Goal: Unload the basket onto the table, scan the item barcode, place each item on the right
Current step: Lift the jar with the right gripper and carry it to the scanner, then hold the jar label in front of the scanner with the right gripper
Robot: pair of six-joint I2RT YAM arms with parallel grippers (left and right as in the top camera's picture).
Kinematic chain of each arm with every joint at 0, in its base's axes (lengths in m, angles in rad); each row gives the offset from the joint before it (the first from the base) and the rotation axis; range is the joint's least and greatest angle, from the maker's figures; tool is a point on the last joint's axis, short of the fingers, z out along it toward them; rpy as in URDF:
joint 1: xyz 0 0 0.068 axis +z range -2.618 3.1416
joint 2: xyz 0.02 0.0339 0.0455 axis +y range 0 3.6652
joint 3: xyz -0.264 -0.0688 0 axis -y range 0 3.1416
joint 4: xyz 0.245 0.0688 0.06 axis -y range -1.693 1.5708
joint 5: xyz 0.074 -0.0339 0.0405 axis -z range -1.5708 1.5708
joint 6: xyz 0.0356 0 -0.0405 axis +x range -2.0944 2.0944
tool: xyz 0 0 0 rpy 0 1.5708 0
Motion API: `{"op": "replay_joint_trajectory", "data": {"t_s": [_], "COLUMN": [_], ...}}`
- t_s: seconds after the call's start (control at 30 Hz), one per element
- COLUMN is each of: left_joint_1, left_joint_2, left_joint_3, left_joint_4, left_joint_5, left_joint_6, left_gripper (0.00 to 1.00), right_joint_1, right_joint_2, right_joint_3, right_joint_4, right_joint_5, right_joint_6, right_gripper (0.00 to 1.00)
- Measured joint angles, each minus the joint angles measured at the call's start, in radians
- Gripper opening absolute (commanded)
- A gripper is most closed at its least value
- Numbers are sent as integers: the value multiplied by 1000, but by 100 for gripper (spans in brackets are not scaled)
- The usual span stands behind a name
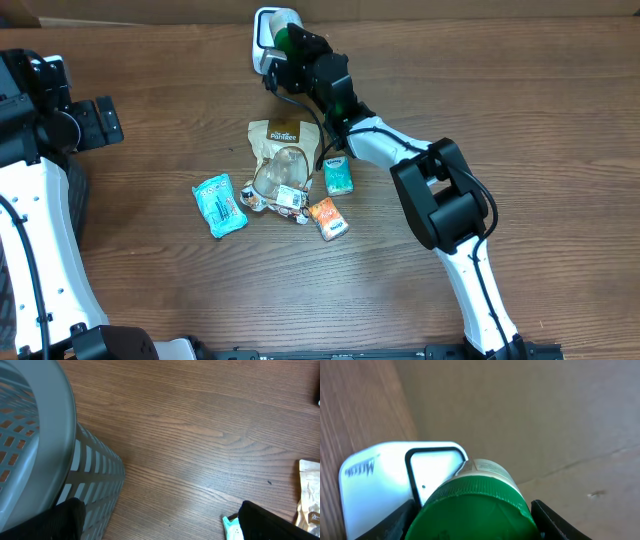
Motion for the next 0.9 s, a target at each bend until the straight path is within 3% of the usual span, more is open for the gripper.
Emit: {"op": "replay_joint_trajectory", "data": {"t_s": [0.9], "left_joint_1": [0], "left_joint_2": [0], "left_joint_3": [0], "left_joint_4": [0], "left_joint_5": [0], "left_joint_6": [0], "left_gripper": [100], "right_joint_1": [-18], "right_joint_2": [10], "right_joint_3": [48], "right_joint_4": [-71], "right_joint_5": [-134], "right_joint_6": [-48], "right_gripper": [41]}}
